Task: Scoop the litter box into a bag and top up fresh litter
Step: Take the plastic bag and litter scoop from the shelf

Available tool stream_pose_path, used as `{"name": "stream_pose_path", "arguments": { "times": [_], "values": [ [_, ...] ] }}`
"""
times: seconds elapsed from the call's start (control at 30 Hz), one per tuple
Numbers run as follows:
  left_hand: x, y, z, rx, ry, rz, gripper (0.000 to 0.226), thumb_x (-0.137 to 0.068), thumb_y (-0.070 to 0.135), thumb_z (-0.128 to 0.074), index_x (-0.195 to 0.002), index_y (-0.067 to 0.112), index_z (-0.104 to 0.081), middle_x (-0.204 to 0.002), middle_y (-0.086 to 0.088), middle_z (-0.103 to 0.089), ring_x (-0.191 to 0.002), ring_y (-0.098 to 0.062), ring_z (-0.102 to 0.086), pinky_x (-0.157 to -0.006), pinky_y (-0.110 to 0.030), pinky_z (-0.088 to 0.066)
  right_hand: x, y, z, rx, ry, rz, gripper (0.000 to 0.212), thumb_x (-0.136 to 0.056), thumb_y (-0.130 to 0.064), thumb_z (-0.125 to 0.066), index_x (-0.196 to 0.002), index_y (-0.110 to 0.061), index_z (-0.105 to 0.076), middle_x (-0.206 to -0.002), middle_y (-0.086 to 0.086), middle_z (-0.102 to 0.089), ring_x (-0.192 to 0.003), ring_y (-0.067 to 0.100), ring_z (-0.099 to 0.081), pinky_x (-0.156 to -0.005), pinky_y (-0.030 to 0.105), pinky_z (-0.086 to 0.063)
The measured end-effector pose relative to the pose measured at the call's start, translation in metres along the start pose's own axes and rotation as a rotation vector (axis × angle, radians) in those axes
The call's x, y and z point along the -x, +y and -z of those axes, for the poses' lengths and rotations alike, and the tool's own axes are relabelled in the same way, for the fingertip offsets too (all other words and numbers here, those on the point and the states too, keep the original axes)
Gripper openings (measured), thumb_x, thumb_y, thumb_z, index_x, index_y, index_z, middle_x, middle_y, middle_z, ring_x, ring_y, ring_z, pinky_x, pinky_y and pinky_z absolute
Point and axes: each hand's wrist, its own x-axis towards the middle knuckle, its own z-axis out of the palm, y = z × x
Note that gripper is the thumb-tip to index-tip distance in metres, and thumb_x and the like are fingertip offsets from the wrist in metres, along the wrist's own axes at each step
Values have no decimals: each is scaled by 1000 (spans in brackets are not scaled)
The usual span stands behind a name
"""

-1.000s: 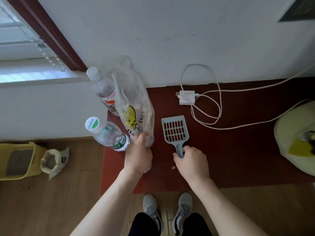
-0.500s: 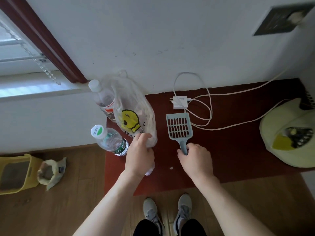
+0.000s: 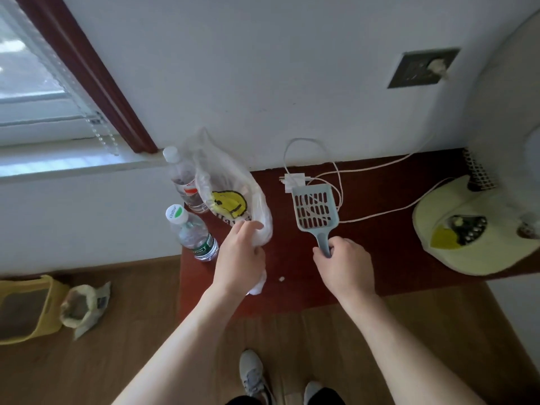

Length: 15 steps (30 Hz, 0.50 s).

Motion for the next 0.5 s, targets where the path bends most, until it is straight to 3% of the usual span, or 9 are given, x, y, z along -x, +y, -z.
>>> {"name": "stream_pose_path", "arguments": {
  "times": [0.17,0.33,0.5],
  "values": [
    [23,37,5,12,89,-13,45,-76,-6,-61,-116,15,-62,-114,0,-61,-99,-23,-59,-84,-34,-50,5,14,35,-16,24,62,31,-87,-38,-67,-65,-20,-55,-60,-9,-53,-50,7,-51,-46,23,-33],
    [51,71,7,19,186,-50,43,-77,-7,-63,-115,13,-63,-109,2,-60,-95,-15,-57,-81,-17,-41,15,28,66,-58,45,151,30,-87,-37,-66,-64,-20,-55,-59,-9,-53,-50,7,-50,-45,21,-29],
    [75,100,19,16,296,-54,42,-76,-7,-65,-114,11,-64,-110,1,-61,-99,-9,-54,-84,-5,-35,25,30,91,-87,61,246,25,-86,-38,-67,-68,-21,-60,-61,-11,-56,-54,6,-54,-50,26,-45]
  ]
}}
